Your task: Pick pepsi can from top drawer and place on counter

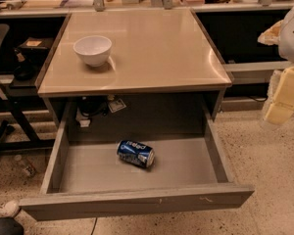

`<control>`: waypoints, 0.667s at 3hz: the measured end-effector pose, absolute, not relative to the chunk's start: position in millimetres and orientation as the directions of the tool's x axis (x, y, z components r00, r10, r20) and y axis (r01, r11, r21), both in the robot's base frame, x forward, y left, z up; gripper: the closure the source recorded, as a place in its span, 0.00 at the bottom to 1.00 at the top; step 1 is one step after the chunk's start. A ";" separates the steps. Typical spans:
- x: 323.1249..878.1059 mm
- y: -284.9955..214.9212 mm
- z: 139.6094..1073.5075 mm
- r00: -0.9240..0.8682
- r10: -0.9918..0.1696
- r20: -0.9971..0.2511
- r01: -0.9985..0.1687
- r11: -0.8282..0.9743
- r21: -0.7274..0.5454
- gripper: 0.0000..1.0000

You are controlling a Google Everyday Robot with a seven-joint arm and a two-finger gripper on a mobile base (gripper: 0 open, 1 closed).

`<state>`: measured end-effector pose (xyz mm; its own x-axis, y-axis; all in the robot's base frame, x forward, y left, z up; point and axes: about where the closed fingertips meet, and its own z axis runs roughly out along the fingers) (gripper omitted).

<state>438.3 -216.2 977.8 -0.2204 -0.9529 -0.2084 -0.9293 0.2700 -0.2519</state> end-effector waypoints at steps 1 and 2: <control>438.3 -216.2 977.8 -0.220 -0.953 -0.208 -0.929 0.270 -0.252 0.00; 436.3 -202.6 961.3 -0.224 -0.950 -0.217 -0.938 0.271 -0.216 0.00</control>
Offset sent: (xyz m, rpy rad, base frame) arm -0.0053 0.0311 -0.0453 0.0402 0.1064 0.0092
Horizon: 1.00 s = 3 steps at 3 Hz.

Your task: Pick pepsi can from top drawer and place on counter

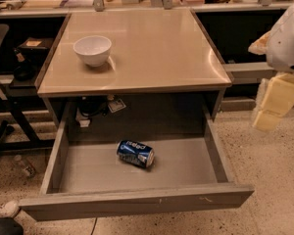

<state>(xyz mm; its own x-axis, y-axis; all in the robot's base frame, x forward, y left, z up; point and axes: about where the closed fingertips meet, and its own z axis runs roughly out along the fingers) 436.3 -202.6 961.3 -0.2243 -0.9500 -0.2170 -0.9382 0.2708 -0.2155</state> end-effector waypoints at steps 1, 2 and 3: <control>428.9 -175.0 937.5 -0.231 -0.946 -0.228 -0.949 0.270 -0.161 0.00; 418.2 -145.3 913.9 -0.225 -0.946 -0.235 -0.962 0.254 -0.099 0.00; 418.2 -145.2 913.9 -0.225 -0.946 -0.235 -0.962 0.254 -0.099 0.00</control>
Offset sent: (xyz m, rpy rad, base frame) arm -0.0290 0.0906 -0.0776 0.0719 0.1939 0.0492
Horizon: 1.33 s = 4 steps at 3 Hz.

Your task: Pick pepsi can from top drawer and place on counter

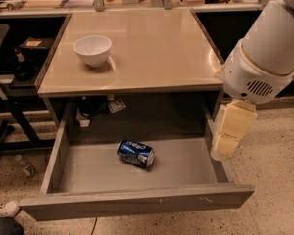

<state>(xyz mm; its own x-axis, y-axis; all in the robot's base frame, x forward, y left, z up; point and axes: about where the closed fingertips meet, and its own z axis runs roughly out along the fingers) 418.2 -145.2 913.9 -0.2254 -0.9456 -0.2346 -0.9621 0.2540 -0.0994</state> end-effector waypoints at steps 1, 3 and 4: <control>421.4 -126.2 901.6 -0.225 -0.937 -0.269 -0.959 0.261 -0.108 0.00; 449.5 -75.1 867.8 -0.239 -0.919 -0.312 -0.946 0.293 -0.137 0.00; 455.3 -55.2 844.7 -0.265 -0.901 -0.343 -0.938 0.323 -0.124 0.00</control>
Offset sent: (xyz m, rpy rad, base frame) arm 0.0369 0.0747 -0.0567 0.0888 -0.0638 -0.0629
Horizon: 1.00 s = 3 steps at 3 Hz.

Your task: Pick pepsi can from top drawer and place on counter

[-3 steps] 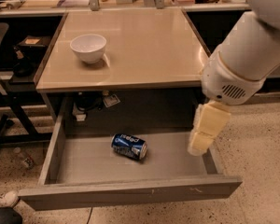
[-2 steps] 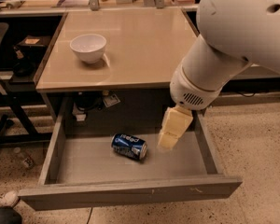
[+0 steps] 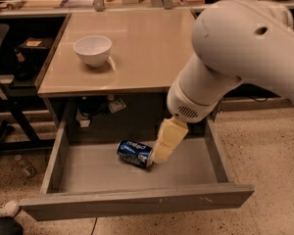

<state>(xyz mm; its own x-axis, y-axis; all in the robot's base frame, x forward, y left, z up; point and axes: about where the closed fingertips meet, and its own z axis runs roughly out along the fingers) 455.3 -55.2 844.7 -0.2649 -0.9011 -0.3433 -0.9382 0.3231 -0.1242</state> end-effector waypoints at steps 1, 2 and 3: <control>468.6 -34.1 810.7 -0.306 -0.875 -0.375 -0.925 0.367 -0.102 0.00; 477.0 -19.3 781.1 -0.341 -0.859 -0.381 -0.918 0.392 -0.060 0.00; 476.7 -18.9 780.8 -0.341 -0.859 -0.382 -0.918 0.391 -0.059 0.00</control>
Offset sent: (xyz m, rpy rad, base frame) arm 0.0325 0.0527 -0.1012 0.0814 0.0976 -0.0954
